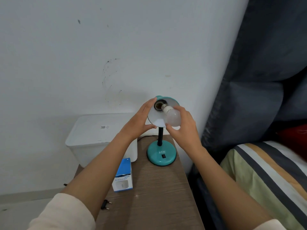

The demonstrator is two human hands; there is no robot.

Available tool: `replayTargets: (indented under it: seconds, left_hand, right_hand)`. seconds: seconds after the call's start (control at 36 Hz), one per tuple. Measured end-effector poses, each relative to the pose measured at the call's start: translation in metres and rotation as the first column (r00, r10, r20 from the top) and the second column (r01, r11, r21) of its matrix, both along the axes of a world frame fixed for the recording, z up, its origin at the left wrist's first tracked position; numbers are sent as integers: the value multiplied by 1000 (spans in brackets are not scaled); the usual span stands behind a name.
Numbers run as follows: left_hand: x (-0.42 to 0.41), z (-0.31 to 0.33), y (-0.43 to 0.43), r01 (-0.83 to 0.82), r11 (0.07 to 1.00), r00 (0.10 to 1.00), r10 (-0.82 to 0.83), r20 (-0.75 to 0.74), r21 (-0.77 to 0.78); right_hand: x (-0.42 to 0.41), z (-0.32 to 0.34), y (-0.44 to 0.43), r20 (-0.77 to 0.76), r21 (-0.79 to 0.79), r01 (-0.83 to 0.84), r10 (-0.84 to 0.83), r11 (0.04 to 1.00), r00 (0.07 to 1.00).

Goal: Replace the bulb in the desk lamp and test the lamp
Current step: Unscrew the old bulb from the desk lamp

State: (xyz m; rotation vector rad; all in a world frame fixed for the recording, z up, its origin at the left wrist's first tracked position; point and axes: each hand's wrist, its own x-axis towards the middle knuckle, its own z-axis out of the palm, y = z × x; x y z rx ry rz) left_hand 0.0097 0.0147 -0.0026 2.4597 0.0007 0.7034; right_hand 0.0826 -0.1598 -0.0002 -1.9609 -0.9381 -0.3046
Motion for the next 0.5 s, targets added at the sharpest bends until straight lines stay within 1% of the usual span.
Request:
replayTargets:
  seconds: [0.08,0.14,0.22,0.31,0.36,0.42,0.5]
  left_hand:
    - [-1,0,-3,-21,1000,1000,21,-4,3]
    - [-3,0,-6,-45,999,999,45,0,-22]
    - [-16,-6,-11,-79,989,994,88,60,-127]
    - [-47,-23,-14,-159,959,979,184,86,-234]
    - [-74,-43,-13,-230,936,969,247,31,-265]
    - [-103,-64,-11,-302,920,953,301,-46,-250]
    - [-141,-88,-12,-407,876,912,378,-158,-258]
  right_hand:
    - [-11,-13,-12,-53,48,-14,17,999,998]
    - [-20,-25,-19,-84,67,-16,22,998,996]
    - [-36,-46,-29,-121,84,-17,27,996,992]
    - [-55,-72,-38,-185,87,-24,40,996,982]
    - [-68,-92,-42,-236,38,-27,35,999,971]
    - [-80,-110,-47,-276,-50,-37,22,998,961]
    - [-95,-130,-51,-382,-166,-57,-10,984,924]
